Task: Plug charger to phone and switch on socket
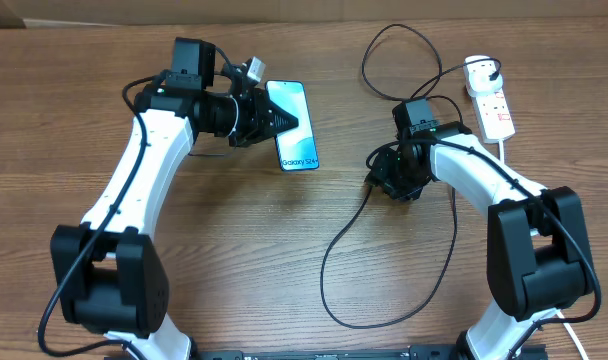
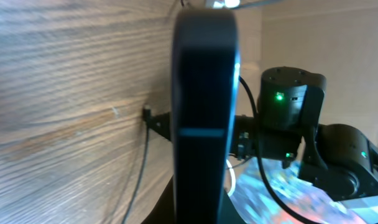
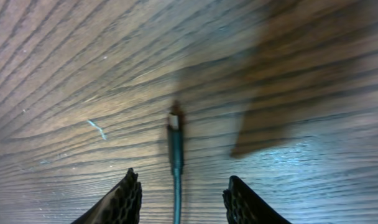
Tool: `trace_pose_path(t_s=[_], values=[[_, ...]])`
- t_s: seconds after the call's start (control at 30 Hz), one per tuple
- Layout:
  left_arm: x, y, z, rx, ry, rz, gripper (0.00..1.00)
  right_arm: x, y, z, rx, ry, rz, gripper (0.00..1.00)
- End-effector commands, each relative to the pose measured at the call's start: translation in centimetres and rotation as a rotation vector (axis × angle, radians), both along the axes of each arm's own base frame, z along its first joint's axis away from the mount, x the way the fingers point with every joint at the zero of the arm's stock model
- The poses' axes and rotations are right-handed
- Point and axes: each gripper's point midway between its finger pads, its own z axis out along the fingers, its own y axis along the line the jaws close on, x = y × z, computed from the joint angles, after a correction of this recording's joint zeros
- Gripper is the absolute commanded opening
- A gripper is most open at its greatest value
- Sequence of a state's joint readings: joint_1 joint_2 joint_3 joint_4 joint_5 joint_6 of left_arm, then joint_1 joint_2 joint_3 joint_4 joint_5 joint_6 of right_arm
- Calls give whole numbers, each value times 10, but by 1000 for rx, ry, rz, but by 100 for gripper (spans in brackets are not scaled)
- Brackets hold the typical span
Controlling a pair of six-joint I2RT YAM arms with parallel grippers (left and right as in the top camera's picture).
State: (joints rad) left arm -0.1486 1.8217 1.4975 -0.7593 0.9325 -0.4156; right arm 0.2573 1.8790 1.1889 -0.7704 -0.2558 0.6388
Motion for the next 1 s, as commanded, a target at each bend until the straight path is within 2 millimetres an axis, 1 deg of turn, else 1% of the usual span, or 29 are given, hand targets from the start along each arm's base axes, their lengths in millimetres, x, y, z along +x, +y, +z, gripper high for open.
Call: trace_pose_path(t_s=[0.0,0.1,0.17,0.3,0.5,0.67,0.73,0.97], values=[[-5,-12,4,-113,27,-71,4,-5,10,-2,8,-3,22,41],[-4,-12,-2,-111,40,-70,4,-6,14,-6,14,-10,19,40],[-4,-12,-2,-111,40,-70,4,-6,14,-11,13,-24,21,36],[-4,-12,-2,-110,40,-70,4,-5,2,-20,-51,-31,-38,34],[-4,-12,-2,-110,40,-70,4,0,1,-20,-57,-54,-39,32],[-4,-12,-2,-110,40,-70,4,1,0,-20,-60,-61,-34,21],[-4,-12,-2,-110,42,-70,4,2,0,-20,-64,-66,-24,19],[-4,-12,-2,-109,43,-70,4,0,2,-19,-51,-59,-13,18]])
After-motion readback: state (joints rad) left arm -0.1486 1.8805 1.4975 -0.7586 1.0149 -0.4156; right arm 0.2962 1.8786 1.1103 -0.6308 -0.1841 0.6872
